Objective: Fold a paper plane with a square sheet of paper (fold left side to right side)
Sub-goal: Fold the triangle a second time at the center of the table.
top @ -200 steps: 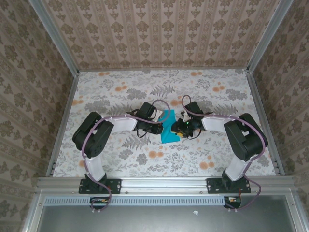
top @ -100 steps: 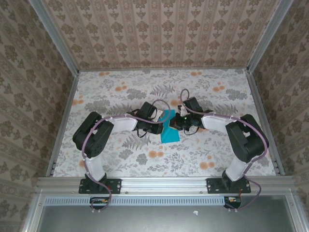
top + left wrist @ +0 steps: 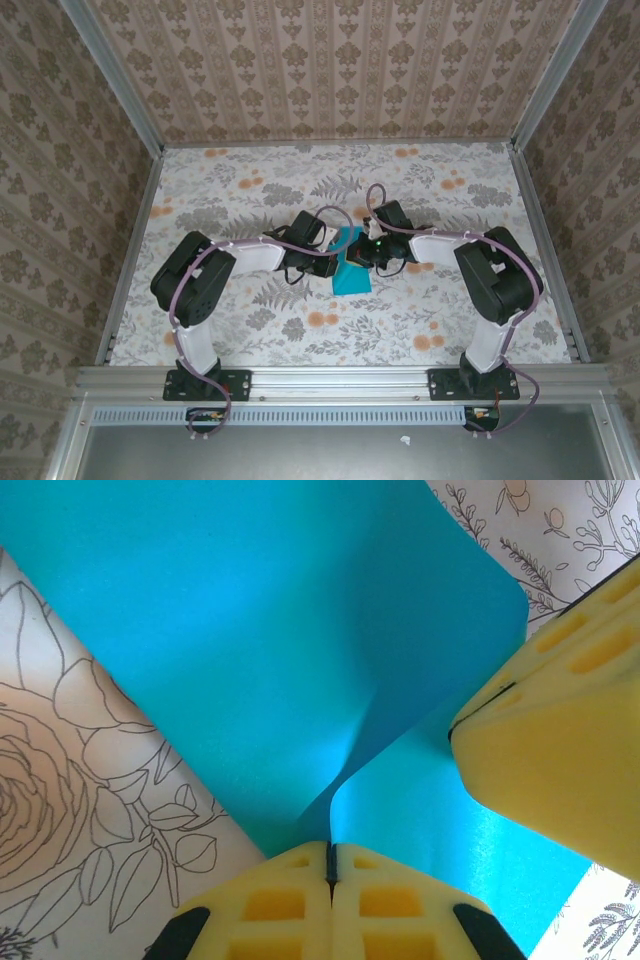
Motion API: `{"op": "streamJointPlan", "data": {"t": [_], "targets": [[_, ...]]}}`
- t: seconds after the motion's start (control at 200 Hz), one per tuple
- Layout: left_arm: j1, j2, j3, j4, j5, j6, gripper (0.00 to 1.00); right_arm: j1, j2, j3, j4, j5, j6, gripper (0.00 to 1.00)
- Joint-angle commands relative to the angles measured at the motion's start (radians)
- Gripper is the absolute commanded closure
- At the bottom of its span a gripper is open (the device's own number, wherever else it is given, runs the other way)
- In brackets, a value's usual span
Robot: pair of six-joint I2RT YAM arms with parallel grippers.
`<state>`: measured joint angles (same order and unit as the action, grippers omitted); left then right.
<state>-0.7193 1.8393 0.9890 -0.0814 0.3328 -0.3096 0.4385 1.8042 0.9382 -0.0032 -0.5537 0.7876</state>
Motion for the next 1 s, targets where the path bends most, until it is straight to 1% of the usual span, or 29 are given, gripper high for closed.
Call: {"op": "streamJointPlan", "data": {"t": [0.0,0.52,0.76,0.87,0.91,0.965,0.995], "targets": [[-0.002,-0.003,0.002,-0.045,-0.053,0.004,1.0,0.002,0.018,0.019,-0.006,0.016,-0.019,0.94],[-0.003,0.005,0.01,-0.064,-0.061,0.006,1.0,-0.001,0.079,0.036,0.0,0.054,-0.059,0.94],[-0.003,-0.01,0.015,-0.058,-0.043,-0.001,1.0,-0.002,0.086,0.021,-0.05,0.077,-0.073,0.94],[-0.002,-0.047,0.03,-0.058,-0.016,-0.019,0.92,-0.003,0.087,-0.006,-0.055,0.088,-0.07,0.94],[0.002,-0.071,0.031,-0.061,-0.009,-0.028,0.85,-0.003,0.086,-0.012,-0.056,0.091,-0.07,0.94],[0.011,-0.102,0.029,-0.066,-0.005,-0.04,0.81,-0.003,0.086,-0.02,-0.06,0.094,-0.07,0.94],[0.019,-0.122,0.026,-0.071,-0.002,-0.049,0.77,-0.003,0.087,-0.023,-0.059,0.094,-0.07,0.94]]}}
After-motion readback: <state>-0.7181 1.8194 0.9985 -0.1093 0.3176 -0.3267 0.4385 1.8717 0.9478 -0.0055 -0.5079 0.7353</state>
